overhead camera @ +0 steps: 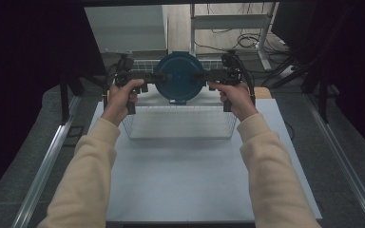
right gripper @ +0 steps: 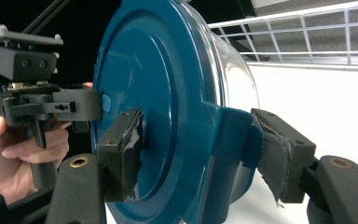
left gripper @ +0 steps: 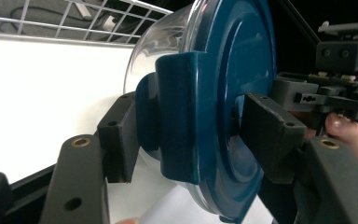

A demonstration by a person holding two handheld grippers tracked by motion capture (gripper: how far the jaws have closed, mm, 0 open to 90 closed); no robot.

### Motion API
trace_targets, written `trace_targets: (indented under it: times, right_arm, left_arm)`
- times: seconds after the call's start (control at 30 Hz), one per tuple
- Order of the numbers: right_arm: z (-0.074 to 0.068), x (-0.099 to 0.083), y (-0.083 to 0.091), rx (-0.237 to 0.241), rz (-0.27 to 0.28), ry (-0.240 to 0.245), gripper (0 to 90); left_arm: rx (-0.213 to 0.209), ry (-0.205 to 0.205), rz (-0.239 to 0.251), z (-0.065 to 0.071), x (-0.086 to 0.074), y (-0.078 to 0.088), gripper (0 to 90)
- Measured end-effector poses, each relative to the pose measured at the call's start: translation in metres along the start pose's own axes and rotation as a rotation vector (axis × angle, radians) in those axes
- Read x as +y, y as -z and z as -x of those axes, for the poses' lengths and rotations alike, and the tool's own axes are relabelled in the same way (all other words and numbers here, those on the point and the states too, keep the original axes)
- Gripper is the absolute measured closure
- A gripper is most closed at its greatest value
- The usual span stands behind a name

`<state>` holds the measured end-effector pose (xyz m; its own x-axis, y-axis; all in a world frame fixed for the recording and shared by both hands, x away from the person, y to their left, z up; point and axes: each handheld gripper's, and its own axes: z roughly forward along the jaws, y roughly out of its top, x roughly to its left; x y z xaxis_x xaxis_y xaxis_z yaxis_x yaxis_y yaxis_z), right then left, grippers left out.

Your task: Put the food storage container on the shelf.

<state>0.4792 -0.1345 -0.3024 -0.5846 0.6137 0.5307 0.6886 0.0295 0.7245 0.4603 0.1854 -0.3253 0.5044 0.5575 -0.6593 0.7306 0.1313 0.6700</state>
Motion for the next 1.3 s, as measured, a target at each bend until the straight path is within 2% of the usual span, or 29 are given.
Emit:
trace_targets:
  times: [0.13,0.23,0.27,0.3,0.5,0.53,0.63,0.7,0.8,0.9,0.93,1.0,1.07,1.1,1.17,1.2,1.23,1.3]
  right_arm:
    - [0.007,0.002,-0.004,-0.001,0.009,-0.071,35.7]
    - [0.013,0.003,-0.007,0.003,0.007,-0.12,34.9]
    - [0.013,0.003,-0.007,0.003,0.007,-0.12,34.9]
    - [0.018,0.004,-0.008,0.003,0.0,-0.154,34.0]
    - [0.026,0.004,-0.012,0.008,0.009,-0.21,33.1]
    - [0.028,0.003,-0.014,0.002,0.014,-0.235,32.7]
    - [0.03,0.003,-0.015,0.0,0.019,-0.26,32.8]
    - [0.03,0.003,-0.015,-0.001,0.022,-0.26,32.8]
    - [0.029,0.002,-0.015,-0.005,0.026,-0.253,31.5]
    - [0.024,0.001,-0.016,-0.044,0.032,-0.213,24.5]
    - [0.02,0.001,-0.014,-0.082,0.05,-0.185,21.4]
    - [0.014,0.002,-0.009,-0.093,0.078,-0.168,17.4]
    - [0.009,0.003,-0.002,-0.093,0.093,-0.135,15.7]
    - [0.009,0.003,-0.002,-0.093,0.093,-0.135,15.7]
    - [0.004,0.002,0.006,-0.105,0.08,-0.078,14.7]
    - [0.002,0.0,0.013,-0.131,0.069,-0.027,14.7]
    - [0.001,-0.001,0.015,-0.138,0.065,-0.01,14.8]
    - [-0.002,-0.004,0.023,-0.158,0.068,0.042,15.4]
  left_arm:
    - [-0.008,0.048,-0.002,-0.006,0.004,-0.006,39.1]
    - [-0.031,0.08,-0.01,-0.012,0.004,-0.01,38.2]
    - [-0.031,0.08,-0.01,-0.012,0.004,-0.01,37.3]
    - [-0.044,0.098,-0.016,-0.016,0.004,-0.013,36.6]
    - [-0.062,0.147,-0.014,-0.024,0.005,-0.019,34.5]
    - [-0.068,0.171,-0.012,-0.028,0.005,-0.022,33.7]
    - [-0.071,0.17,-0.001,-0.029,0.005,-0.023,33.0]
    - [-0.072,0.169,0.0,-0.029,0.005,-0.023,32.9]
    - [-0.068,0.161,0.003,-0.029,0.004,-0.024,32.1]
    - [-0.02,0.147,0.018,-0.024,0.004,-0.023,27.1]
    - [-0.015,0.147,0.024,-0.023,0.004,-0.022,26.3]
    - [0.019,0.136,0.042,-0.02,0.004,-0.018,23.3]
    - [0.064,0.092,0.056,-0.014,0.003,-0.012,23.1]
    - [0.064,0.092,0.056,-0.014,0.003,-0.012,23.0]
    - [0.071,0.052,0.068,-0.008,0.002,-0.005,22.9]
    - [0.086,0.018,0.081,-0.002,-0.001,0.001,22.6]
    - [0.097,-0.008,0.085,0.001,-0.003,0.004,22.6]
    - [0.098,-0.034,0.094,0.005,-0.007,0.01,22.8]
